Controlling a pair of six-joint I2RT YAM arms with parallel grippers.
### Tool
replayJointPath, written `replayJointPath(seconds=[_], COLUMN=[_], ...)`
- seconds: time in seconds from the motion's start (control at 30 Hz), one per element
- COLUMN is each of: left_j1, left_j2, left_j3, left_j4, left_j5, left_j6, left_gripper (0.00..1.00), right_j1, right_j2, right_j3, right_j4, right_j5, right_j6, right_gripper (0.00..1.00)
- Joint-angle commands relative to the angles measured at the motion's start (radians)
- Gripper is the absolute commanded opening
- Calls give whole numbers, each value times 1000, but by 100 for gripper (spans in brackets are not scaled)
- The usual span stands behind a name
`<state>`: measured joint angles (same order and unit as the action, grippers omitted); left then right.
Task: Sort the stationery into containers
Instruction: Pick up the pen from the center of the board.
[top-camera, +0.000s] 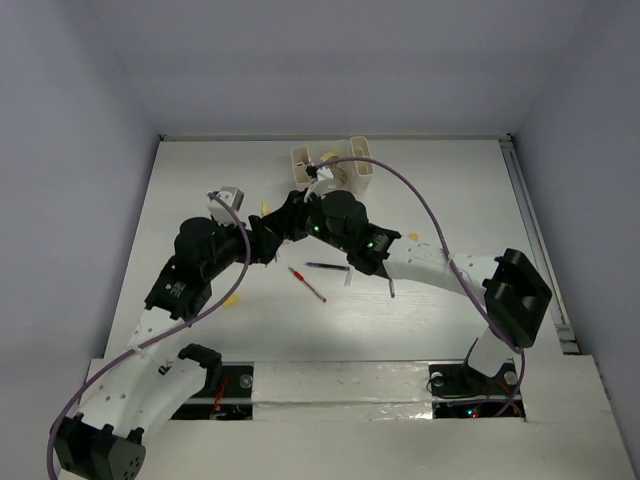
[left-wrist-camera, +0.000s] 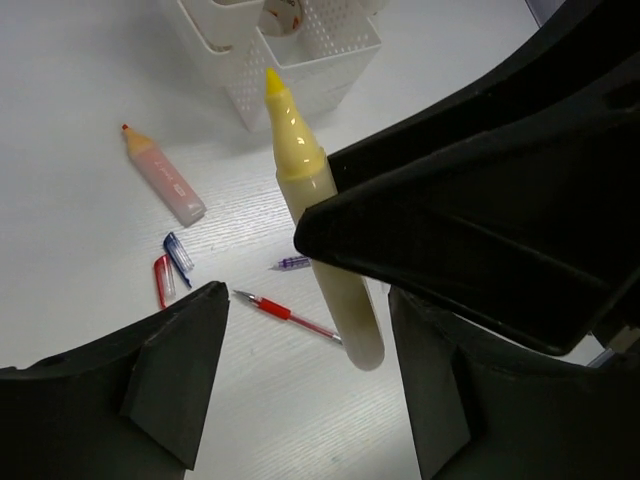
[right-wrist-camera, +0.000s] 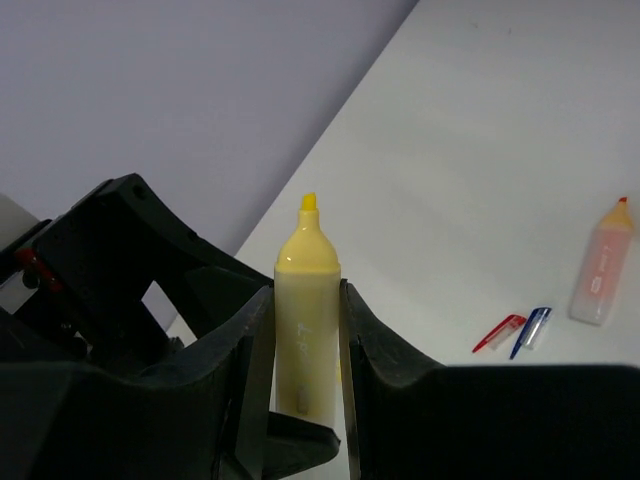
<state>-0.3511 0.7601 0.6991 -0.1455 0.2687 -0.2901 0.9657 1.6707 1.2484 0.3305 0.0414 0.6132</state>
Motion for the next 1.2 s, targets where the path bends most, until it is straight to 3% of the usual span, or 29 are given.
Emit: replayJointPath(seconds=[0.0,0.33,0.47,0.57,0.67,0.7,0.87,0.9,0.93,1.03,1.13,1.17], left_j1=[6,6,6,6,6,6,6,6,6,6,17,17], left_j2=[-19,-39,-53,-68,-90,-97,-84,-82,-82,-91,-103,-110], left_j3=[13,13,17,20,23,25,65,74,89,94,88,89], left_j4=[47,43,37,27,21,15,-46,-55,-72,-75,-72,-74], left_j5=[-14,-25,-42,-77,-91,-106,-206,-238,-258,-339,-370,-381], left_j6=[-1,-1,0,2,8,11,40,58,66,69,62,60], left_gripper=[61,22,0,0,0,0,0,0,0,0,0,0], right_j1=[24,33,33,33,33,33,-2,-2,-2,-2,-2,-2], right_j2=[4,6,-5,-25,-54,-72,-164,-176,-187,-184,-138,-94], right_j3=[29,23,5,-23,-49,-50,-118,-122,-121,-121,-121,-116], right_j4=[104,145,145,151,134,115,65,56,38,-24,-42,-69], right_j5=[-32,-80,-78,-75,-80,-90,-123,-124,-129,-194,-300,-331], right_j6=[37,71,71,63,48,34,-7,-21,-47,-88,-124,-141], right_gripper=[16,16,16,19,37,48,76,87,90,91,79,68])
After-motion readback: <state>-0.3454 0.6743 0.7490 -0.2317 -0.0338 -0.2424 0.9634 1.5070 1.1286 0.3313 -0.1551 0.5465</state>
